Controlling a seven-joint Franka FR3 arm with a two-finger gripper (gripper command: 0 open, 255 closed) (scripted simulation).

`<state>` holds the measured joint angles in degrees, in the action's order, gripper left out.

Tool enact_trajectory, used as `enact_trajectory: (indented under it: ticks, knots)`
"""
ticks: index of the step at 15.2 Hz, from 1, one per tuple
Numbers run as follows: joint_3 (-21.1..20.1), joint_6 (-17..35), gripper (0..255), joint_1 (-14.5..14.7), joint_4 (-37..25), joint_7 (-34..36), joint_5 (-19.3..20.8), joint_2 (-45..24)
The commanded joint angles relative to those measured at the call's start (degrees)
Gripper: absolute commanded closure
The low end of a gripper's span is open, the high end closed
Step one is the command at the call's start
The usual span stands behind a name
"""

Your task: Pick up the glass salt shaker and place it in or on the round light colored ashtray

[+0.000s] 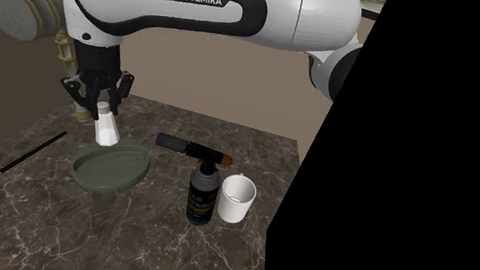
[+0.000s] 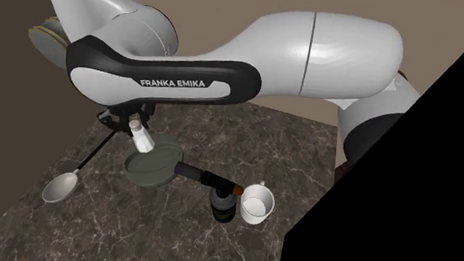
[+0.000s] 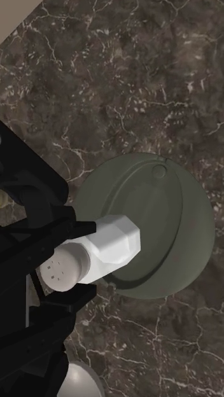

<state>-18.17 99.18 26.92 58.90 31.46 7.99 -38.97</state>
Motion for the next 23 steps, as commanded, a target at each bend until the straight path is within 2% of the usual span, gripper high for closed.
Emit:
enact_trajectory:
  ticks: [1, 12, 20, 21, 23]
  knots:
    - [0.0, 1.8, 255, -0.2, 2.2, 0.1, 0.0, 0.4]
    - [0.2, 10.4, 255, -1.0, 10.6, 0.3, 0.2, 0.0]
    - [0.2, 10.4, 255, -1.0, 10.6, 0.3, 0.2, 0.1]
    - [0.2, 10.5, 0, -1.0, 10.6, 0.3, 0.2, 0.0]
    - [0.2, 10.5, 0, -1.0, 10.7, 0.3, 0.2, 0.1]
